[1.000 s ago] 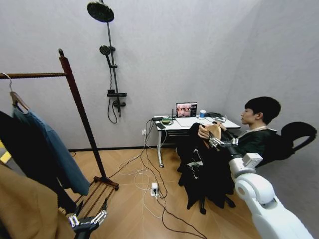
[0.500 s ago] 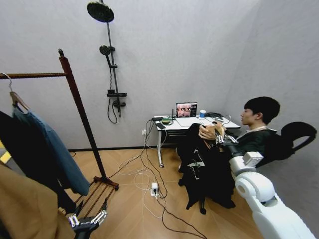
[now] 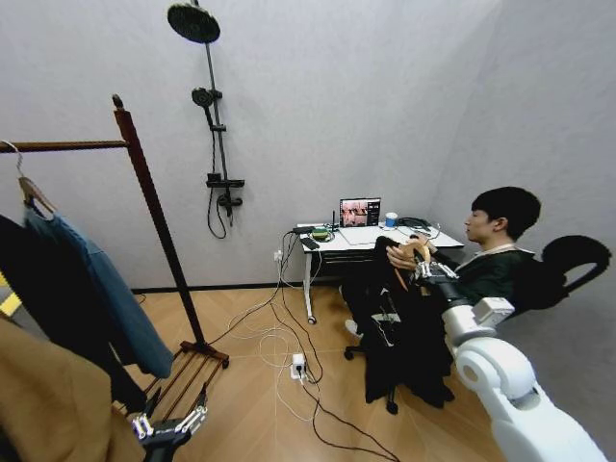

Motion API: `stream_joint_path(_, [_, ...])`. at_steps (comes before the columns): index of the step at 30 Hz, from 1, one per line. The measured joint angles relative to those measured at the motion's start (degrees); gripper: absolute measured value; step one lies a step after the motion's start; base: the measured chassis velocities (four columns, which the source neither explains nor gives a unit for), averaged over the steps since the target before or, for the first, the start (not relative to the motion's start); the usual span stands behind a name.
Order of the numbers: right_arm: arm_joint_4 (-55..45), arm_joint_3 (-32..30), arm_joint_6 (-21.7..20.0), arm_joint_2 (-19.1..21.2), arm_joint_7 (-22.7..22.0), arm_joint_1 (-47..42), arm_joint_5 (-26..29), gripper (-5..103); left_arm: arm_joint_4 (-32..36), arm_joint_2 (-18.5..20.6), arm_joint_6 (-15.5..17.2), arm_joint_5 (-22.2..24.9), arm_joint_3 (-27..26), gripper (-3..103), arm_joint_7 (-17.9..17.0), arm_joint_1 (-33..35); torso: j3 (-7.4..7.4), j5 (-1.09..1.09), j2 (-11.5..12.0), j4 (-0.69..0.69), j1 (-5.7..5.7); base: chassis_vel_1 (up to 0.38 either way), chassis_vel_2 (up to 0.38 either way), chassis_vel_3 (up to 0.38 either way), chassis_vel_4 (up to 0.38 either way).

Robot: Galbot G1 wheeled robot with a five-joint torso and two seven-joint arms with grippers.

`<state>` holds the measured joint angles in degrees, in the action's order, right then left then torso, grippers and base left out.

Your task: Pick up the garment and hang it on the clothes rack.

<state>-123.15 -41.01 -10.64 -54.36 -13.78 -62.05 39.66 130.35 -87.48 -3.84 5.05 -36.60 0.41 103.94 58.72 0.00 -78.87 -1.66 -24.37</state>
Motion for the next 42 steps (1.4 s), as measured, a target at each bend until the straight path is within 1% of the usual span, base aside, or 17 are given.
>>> stream_joint_path(3, [0.1, 0.1, 0.9, 0.3, 1.0, 0.0, -0.3, 10, 0.0, 0.0, 0.0, 0.0, 0.0, 100, 0.0, 0.0, 0.00, 0.00, 0.0, 0.00, 0.00, 0.000, 0.000, 0.000, 0.000])
stream_joint_path(4, [0.1, 0.1, 1.6, 0.6, 2.3, -0.3, -0.7, 10, 0.0, 0.0, 0.0, 0.0, 0.0, 100, 0.0, 0.0, 0.00, 0.00, 0.0, 0.00, 0.00, 0.000, 0.000, 0.000, 0.000])
stream_joint_path(5, [0.1, 0.1, 1.6, 0.6, 2.3, -0.3, -0.7, 10, 0.0, 0.0, 0.0, 0.0, 0.0, 100, 0.0, 0.0, 0.00, 0.00, 0.0, 0.00, 0.00, 0.000, 0.000, 0.000, 0.000])
stream_joint_path(6, [0.2, 0.1, 2.1, 0.9, 3.8, -0.7, -0.9, 10, 0.0, 0.0, 0.0, 0.0, 0.0, 100, 0.0, 0.0, 0.00, 0.00, 0.0, 0.00, 0.00, 0.000, 0.000, 0.000, 0.000])
stream_joint_path(7, [0.2, 0.1, 2.1, 0.9, 3.8, -0.7, -0.9, 10, 0.0, 0.0, 0.0, 0.0, 0.0, 100, 0.0, 0.0, 0.00, 0.00, 0.0, 0.00, 0.00, 0.000, 0.000, 0.000, 0.000])
stream_joint_path(9, [0.6, 0.1, 3.2, 0.8, 5.7, -1.0, -1.5, 10, 0.0, 0.0, 0.0, 0.0, 0.0, 100, 0.0, 0.0, 0.00, 0.00, 0.0, 0.00, 0.00, 0.000, 0.000, 0.000, 0.000])
stream_joint_path(12, [1.1, 0.6, 3.3, 0.8, 6.6, -0.9, -1.3, 10, 0.0, 0.0, 0.0, 0.0, 0.0, 100, 0.0, 0.0, 0.00, 0.00, 0.0, -0.01, 0.00, 0.000, 0.000, 0.000, 0.000])
stream_joint_path(19, [1.9, 1.0, 2.6, 1.3, 7.5, -0.7, -1.3, 10, 0.0, 0.0, 0.0, 0.0, 0.0, 100, 0.0, 0.0, 0.00, 0.00, 0.0, 0.00, 0.00, 0.000, 0.000, 0.000, 0.000])
stream_joint_path(33, [2.3, 1.0, 2.7, 2.4, 9.0, -0.3, 1.2, 10, 0.0, 0.0, 0.0, 0.0, 0.0, 100, 0.0, 0.0, 0.00, 0.00, 0.0, 0.00, 0.00, 0.079, 0.078, 0.074, 0.066])
stream_joint_path(42, [1.9, 0.5, 3.0, 2.9, 10.2, -0.6, 1.5, 10, 0.0, 0.0, 0.0, 0.0, 0.0, 100, 0.0, 0.0, -0.45, 0.00, 0.9, 0.01, 0.44, 0.112, 0.117, 0.123, 0.114])
